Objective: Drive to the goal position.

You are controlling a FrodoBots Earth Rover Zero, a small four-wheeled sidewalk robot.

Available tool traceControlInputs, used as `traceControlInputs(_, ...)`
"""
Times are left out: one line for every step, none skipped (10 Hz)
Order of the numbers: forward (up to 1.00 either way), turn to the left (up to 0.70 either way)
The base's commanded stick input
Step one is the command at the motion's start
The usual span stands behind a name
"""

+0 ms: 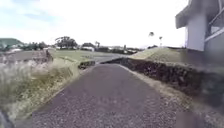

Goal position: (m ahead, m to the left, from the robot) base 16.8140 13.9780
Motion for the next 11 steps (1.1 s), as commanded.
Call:
traceControlInputs(0.70,0.00)
traceControlInputs(0.70,0.00)
traceControlInputs(0.70,0.00)
traceControlInputs(0.70,0.00)
traceControlInputs(0.70,0.00)
traceControlInputs(0.70,0.00)
traceControlInputs(0.70,0.00)
traceControlInputs(0.70,0.00)
traceControlInputs(0.70,0.00)
traceControlInputs(0.70,0.00)
traceControlInputs(0.70,0.00)
